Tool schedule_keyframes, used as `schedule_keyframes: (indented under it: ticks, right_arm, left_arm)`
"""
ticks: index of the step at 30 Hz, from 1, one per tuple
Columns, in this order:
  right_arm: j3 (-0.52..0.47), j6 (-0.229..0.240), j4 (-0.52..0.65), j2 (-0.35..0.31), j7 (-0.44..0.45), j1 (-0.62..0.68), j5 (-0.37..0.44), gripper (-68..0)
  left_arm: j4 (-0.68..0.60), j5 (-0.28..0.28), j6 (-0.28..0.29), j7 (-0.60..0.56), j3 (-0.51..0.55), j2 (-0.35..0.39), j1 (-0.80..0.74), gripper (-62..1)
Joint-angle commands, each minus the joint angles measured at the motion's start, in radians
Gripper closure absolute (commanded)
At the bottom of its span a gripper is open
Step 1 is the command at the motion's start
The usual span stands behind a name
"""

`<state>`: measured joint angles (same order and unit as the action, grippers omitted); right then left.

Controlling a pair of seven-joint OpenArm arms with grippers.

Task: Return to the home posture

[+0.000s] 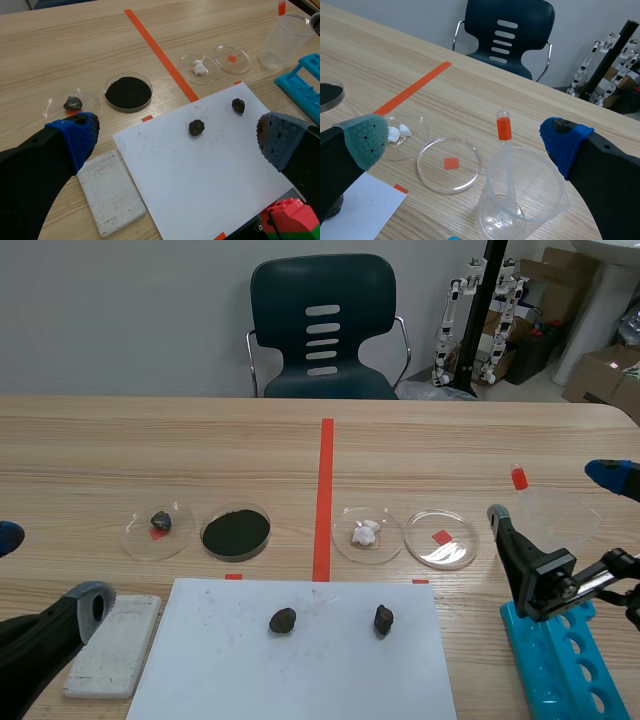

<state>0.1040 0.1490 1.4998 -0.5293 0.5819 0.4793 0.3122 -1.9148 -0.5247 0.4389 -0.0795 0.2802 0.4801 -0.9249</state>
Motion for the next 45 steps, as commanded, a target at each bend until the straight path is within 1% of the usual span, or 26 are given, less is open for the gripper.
schedule_keyframes:
  ticks: [1,19,22,24,26,35,39,42,44,45]
  right_arm:
    - [-0.013,-0.003,0.013,-0.014,0.016,-0.016,0.014,-64.3]
    - [-0.013,-0.003,0.013,-0.014,0.014,-0.016,0.014,-64.2]
    - [-0.013,-0.003,0.025,-0.025,0.01,-0.007,0.014,-64.2]
    - [-0.011,-0.003,0.052,-0.039,0.003,0.007,0.013,-62.9]
    - [-0.01,-0.003,0.092,-0.061,0.004,0.026,0.013,-61.4]
    - [-0.01,0.006,0.295,-0.201,0.004,0.166,0.022,-62.2]
    - [-0.009,0.018,0.351,-0.275,0.004,0.226,0.061,-62.2]
    - [-0.01,0.064,0.379,-0.319,0.004,0.269,0.063,-62.2]
    - [-0.01,0.084,0.39,-0.336,0.013,0.297,0.063,-62.2]
    - [-0.01,0.084,0.391,-0.34,0.019,0.31,0.062,-62.2]
  left_arm:
    - [-0.016,-0.011,-0.002,-0.014,0.008,0.0,-0.003,-62.3]
    - [-0.016,-0.011,-0.002,-0.014,0.008,0.0,-0.003,-62.3]
    - [-0.016,-0.011,-0.002,-0.014,0.008,0.0,-0.003,-62.3]
    - [-0.016,-0.011,-0.002,-0.014,0.008,0.0,-0.003,-62.3]
    - [-0.016,-0.011,-0.002,-0.014,0.008,0.0,-0.003,-62.3]
    - [-0.016,-0.011,-0.002,-0.014,0.008,0.0,-0.003,-62.3]
    - [-0.016,-0.011,-0.002,-0.014,0.008,0.0,-0.003,-62.3]
    - [-0.016,-0.011,-0.002,-0.014,0.008,0.0,-0.003,-62.3]
    - [-0.016,-0.011,-0.002,-0.014,0.008,0.0,-0.003,-62.3]
    - [-0.016,-0.011,-0.002,-0.013,0.008,0.0,-0.003,-62.3]
